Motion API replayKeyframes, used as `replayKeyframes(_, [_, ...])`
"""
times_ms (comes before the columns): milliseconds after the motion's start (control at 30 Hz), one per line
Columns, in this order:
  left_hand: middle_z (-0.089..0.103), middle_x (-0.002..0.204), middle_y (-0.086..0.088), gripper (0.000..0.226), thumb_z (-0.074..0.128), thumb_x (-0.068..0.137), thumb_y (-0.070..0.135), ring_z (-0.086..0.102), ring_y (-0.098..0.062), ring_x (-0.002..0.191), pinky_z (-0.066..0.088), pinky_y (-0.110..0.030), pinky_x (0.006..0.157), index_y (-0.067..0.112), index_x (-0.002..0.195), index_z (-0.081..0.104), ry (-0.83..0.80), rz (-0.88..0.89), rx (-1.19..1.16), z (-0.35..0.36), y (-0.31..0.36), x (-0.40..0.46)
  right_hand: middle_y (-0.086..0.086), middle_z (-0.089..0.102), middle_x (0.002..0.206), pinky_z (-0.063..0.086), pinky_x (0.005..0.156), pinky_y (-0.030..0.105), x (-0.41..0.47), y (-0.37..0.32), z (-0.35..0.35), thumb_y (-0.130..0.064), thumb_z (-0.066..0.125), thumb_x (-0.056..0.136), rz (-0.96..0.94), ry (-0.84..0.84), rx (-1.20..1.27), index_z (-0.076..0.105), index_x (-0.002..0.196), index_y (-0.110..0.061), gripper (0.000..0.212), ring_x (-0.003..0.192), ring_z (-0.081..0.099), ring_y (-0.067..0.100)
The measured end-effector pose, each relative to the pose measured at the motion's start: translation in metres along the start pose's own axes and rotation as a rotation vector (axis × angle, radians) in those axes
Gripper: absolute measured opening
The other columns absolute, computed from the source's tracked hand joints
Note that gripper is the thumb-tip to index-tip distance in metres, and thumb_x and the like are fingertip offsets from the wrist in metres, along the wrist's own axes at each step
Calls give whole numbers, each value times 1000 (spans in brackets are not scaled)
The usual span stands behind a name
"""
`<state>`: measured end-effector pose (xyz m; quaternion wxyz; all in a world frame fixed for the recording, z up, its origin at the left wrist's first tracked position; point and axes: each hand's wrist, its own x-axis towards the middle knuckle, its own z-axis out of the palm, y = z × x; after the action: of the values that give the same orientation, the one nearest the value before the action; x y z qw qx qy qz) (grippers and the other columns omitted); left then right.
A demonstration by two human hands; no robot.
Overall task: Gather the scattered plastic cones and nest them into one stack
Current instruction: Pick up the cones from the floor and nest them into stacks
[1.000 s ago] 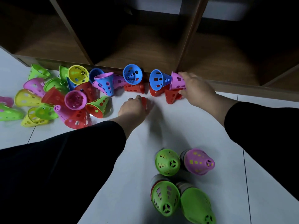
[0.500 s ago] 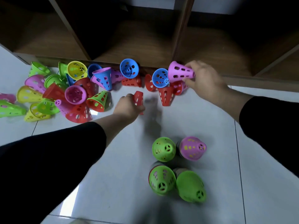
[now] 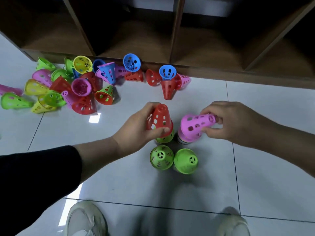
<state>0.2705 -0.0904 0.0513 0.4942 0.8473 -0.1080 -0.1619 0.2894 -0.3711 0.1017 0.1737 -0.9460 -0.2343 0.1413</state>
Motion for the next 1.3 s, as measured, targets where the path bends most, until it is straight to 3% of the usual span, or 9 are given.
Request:
replayKeyframes(167, [62,119,5,58,78,81,33,60,-17,103,49,-32,89,26,128,46,-119,38,283,20,-6,15,0,59,93,44,78,34,9,12,31,-47,69,82,35,-83,-113,67,105,-15,39,87,58,20])
replayKeyframes(300, [56,134,1,61,74,84,42,54,-18,116,42,-24,93,25,136,47,-224,-11,411,23,-20,33,2,59,100,40,85,29,18,14,40,-55,59,90,91,-129,-130,62,122,-13,53,95,57,20])
replayKeyframes(433, [50,146,6,62,52,91,61,46,-12,130,34,-21,104,28,144,44,-171,14,368,19,-27,35,-1,58,105,36,80,22,33,24,41,-46,53,97,122,2,2,59,129,-20,42,87,52,12])
replayKeyframes(533, [56,137,3,57,46,94,61,54,-14,122,44,-30,98,30,142,43,-26,-9,411,11,-37,51,3,59,117,41,91,26,56,45,44,-34,55,98,108,1,-12,59,129,-20,34,103,59,22])
replayKeyframes(667, [57,134,-7,54,53,98,47,60,-24,111,52,-40,92,29,145,35,35,-112,500,5,-44,96,4,49,136,41,104,38,92,66,45,-29,49,101,114,-29,-99,46,140,-26,40,124,48,26])
replayKeyframes(900, [67,113,-11,64,48,100,41,60,-24,87,45,-35,70,22,154,21,-59,-267,547,17,-58,177,5,44,141,46,91,43,155,86,58,-9,44,97,104,-114,-313,32,146,-33,56,121,46,30])
replayKeyframes(1067, [54,84,6,45,42,102,44,54,-13,74,37,-26,62,23,142,38,-52,-219,455,26,-61,202,9,32,155,40,102,49,187,95,68,-2,41,90,235,-174,-388,26,152,-31,70,133,38,35])
replayKeyframes(1167, [55,89,1,51,40,101,48,56,-22,78,39,-32,69,26,145,30,-49,-212,482,29,-67,212,10,37,149,41,96,48,194,104,74,0,44,85,258,-166,-394,33,145,-31,69,128,43,36])
replayKeyframes(1300, [58,80,-1,54,44,98,50,57,-28,73,38,-35,65,22,142,30,49,-205,523,33,-74,221,8,47,140,42,92,46,199,110,77,-2,51,85,244,-89,-473,46,134,-24,53,122,48,34])
